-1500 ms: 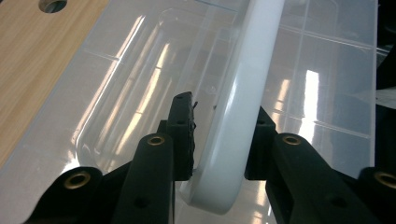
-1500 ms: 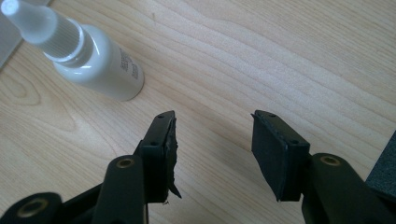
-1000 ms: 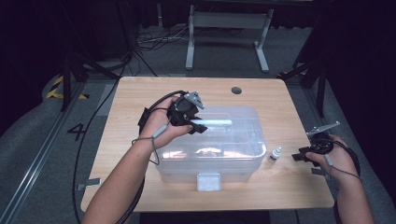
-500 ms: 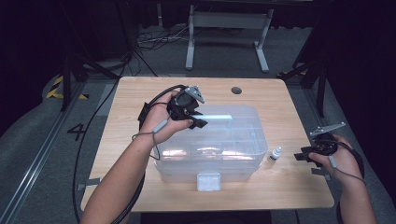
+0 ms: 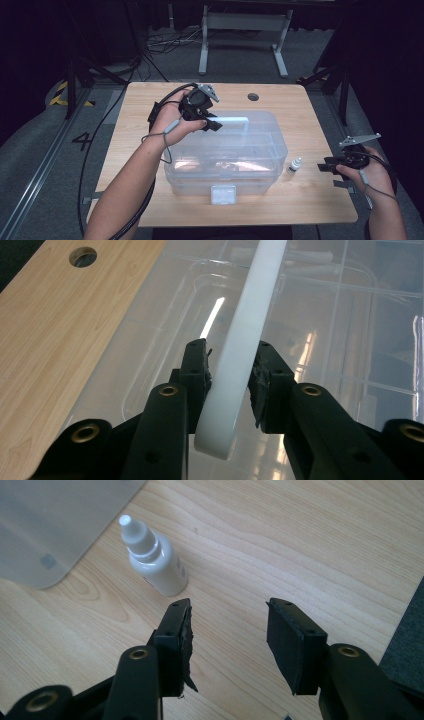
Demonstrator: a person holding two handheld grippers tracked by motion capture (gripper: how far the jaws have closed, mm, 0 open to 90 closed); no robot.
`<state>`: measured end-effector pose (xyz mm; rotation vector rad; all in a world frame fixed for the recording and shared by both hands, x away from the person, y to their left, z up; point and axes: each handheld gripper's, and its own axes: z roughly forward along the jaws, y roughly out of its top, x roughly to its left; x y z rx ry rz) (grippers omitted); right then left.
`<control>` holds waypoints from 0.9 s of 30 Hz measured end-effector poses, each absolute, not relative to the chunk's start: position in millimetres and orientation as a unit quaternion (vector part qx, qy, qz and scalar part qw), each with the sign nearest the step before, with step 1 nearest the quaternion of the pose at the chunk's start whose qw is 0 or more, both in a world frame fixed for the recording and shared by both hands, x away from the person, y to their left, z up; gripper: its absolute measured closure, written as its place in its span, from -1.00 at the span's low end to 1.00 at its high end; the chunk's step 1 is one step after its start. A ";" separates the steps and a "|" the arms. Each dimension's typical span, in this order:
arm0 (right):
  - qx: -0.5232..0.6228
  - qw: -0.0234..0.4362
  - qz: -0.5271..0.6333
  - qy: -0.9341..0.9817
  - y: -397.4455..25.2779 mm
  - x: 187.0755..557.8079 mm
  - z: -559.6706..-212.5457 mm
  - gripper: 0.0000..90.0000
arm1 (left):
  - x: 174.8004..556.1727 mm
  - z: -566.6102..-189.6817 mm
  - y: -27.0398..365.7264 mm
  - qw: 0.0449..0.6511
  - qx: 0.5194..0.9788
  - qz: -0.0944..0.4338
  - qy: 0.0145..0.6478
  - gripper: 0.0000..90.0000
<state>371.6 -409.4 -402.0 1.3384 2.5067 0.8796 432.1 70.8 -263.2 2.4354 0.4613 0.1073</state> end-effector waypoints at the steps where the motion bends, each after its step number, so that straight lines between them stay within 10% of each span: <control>1: 0.448 0.083 0.295 0.840 -409.4 371.6 -402.0 0.20 | 432.1 -263.2 70.8 0.324 0.929 0.041 0.176 0.58; 27: 0.340 0.101 0.457 0.816 -378.1 337.1 -356.0 0.58 | 460.0 -249.1 70.9 0.325 0.926 0.028 0.189 0.56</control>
